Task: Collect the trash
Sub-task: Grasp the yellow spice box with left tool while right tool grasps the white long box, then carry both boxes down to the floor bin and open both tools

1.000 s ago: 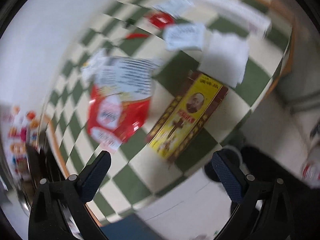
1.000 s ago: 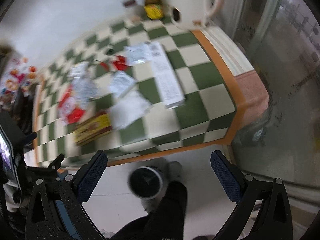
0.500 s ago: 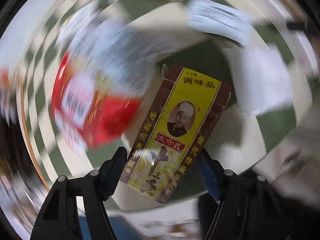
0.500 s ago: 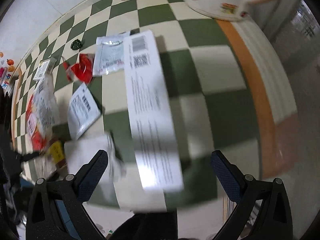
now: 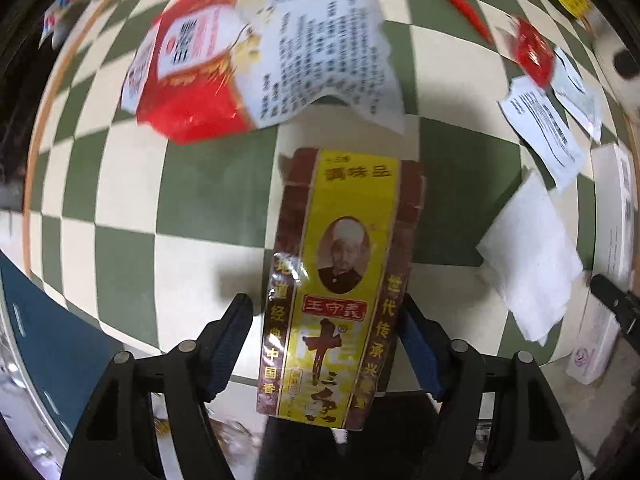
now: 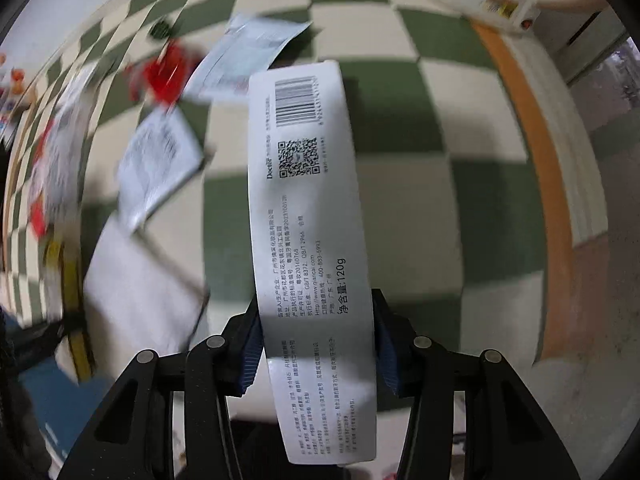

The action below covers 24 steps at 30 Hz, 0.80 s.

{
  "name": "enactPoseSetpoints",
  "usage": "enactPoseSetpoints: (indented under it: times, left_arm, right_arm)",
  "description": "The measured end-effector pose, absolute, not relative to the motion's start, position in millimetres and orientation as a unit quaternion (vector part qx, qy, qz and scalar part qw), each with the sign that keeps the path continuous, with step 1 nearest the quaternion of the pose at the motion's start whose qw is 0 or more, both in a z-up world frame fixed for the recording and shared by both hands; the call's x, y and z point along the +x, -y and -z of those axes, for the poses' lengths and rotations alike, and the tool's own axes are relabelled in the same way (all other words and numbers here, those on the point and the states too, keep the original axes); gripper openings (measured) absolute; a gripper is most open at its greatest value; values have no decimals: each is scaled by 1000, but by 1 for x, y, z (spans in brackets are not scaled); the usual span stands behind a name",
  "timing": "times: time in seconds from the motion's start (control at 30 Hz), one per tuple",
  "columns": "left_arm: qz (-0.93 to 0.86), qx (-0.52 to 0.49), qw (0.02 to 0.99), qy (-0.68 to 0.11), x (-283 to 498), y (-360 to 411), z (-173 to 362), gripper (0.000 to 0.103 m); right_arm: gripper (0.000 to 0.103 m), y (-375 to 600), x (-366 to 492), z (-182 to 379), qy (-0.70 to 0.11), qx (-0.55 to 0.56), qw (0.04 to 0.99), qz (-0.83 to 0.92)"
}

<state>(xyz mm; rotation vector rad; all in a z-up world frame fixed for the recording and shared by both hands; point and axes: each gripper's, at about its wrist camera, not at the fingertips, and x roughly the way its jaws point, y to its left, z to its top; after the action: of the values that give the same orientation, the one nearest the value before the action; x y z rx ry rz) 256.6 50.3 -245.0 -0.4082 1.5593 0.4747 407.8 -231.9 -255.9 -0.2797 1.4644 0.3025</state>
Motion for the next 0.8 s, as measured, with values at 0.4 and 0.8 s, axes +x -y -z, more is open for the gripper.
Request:
enactPoseSetpoints:
  times: [0.4,0.8]
  left_arm:
    - [-235,-138,702,-658,260,7,209,56]
    - [-200,-132,784,-573,164,26,170,56]
  right_arm:
    - [48,219,401,246,-592,-157,784,-103]
    - [48,210,255,184,-537,-128,824,-125]
